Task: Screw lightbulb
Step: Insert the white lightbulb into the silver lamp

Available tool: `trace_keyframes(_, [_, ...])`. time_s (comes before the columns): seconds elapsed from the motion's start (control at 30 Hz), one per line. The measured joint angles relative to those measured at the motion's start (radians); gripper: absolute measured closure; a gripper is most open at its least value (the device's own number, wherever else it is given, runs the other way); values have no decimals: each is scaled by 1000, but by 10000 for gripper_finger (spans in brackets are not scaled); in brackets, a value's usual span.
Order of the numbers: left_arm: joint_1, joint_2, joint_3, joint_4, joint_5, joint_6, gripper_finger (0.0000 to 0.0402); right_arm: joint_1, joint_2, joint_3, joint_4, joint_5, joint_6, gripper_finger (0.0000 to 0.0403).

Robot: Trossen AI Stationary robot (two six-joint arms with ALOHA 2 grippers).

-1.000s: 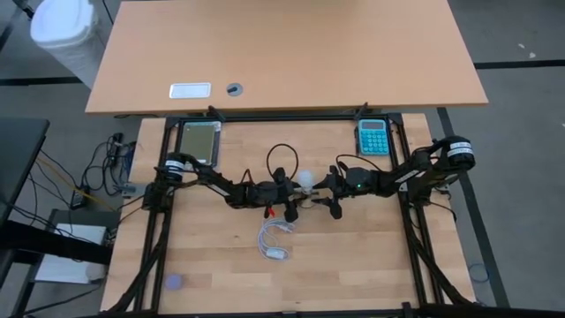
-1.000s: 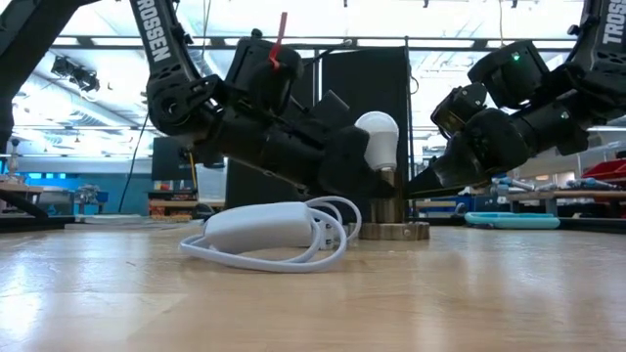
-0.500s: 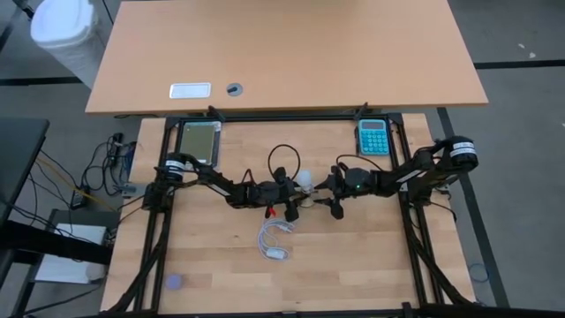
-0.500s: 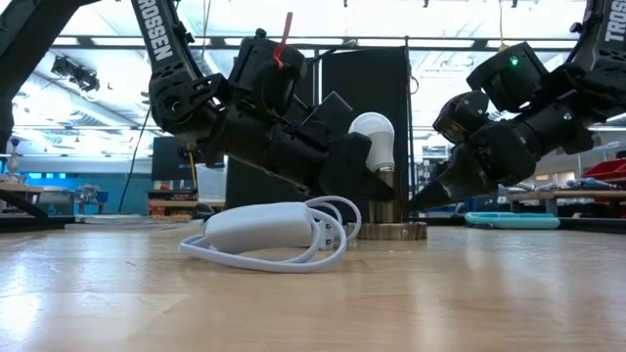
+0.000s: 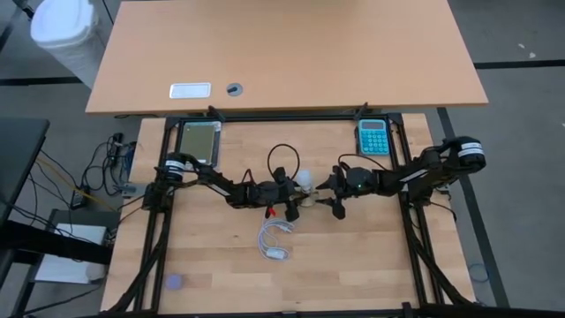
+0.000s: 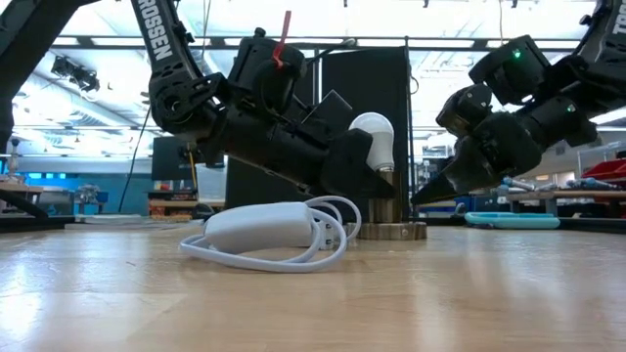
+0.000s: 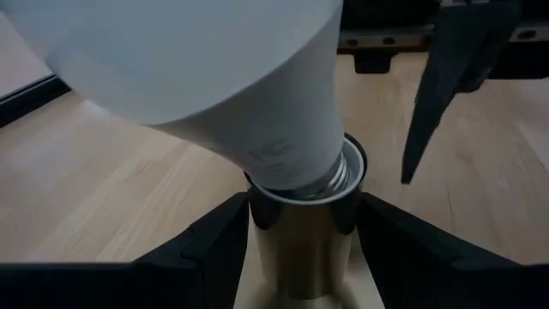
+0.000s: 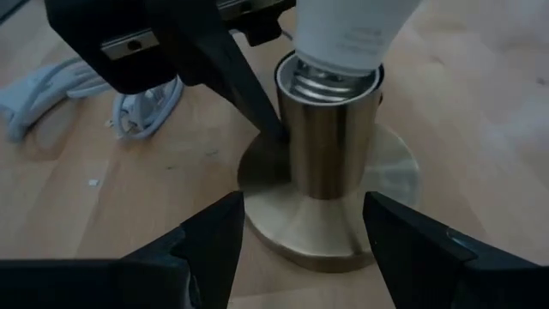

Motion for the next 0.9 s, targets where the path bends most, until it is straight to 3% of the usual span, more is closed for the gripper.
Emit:
trace_keyframes(0.2, [0, 0, 0, 0, -14, -1, 184, 16, 75, 0, 101, 10, 22, 161])
trace_keyframes(0.4, [0, 0, 0, -11, -13, -1, 191, 20, 76, 0, 80, 52, 22, 161])
trace_keyframes(0.63, [0, 0, 0, -9, -13, -2, 222, 20, -14, 0, 4, 54, 20, 161])
trace_keyframes(0.9, [0, 0, 0, -8, -12, -3, 226, 20, -184, 0, -115, 80, 5, 161])
